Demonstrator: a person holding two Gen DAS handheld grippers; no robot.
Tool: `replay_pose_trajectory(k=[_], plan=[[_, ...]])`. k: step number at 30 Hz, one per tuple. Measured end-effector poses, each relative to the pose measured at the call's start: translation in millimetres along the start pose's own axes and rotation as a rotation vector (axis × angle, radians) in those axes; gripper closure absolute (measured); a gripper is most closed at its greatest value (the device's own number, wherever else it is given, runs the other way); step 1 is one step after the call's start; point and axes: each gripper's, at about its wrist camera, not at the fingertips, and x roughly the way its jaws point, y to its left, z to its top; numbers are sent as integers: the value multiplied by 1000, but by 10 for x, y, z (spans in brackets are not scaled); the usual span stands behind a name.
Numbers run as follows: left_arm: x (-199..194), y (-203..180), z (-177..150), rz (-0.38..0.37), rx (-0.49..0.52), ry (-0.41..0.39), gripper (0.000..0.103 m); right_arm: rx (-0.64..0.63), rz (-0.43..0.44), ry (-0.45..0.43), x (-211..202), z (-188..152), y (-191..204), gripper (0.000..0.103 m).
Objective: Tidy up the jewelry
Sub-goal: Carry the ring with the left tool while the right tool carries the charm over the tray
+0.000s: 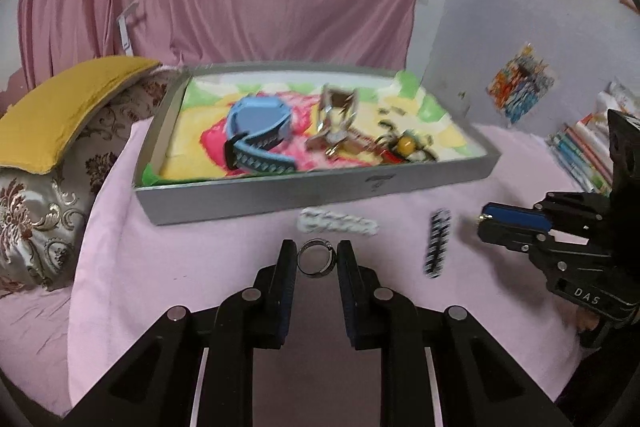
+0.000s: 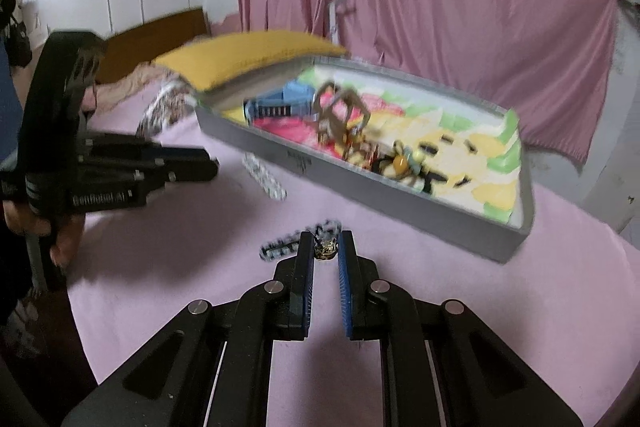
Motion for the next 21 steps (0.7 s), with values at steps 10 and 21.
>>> replay_pose_trajectory(k=[10,21], plan=[[-343,-176,218,18,-34,-298,84,23,-82,-287,-289,247,59,92],[-319,-302,514,117,35,-530,84,10,-221,-462,-366,619,81,92]])
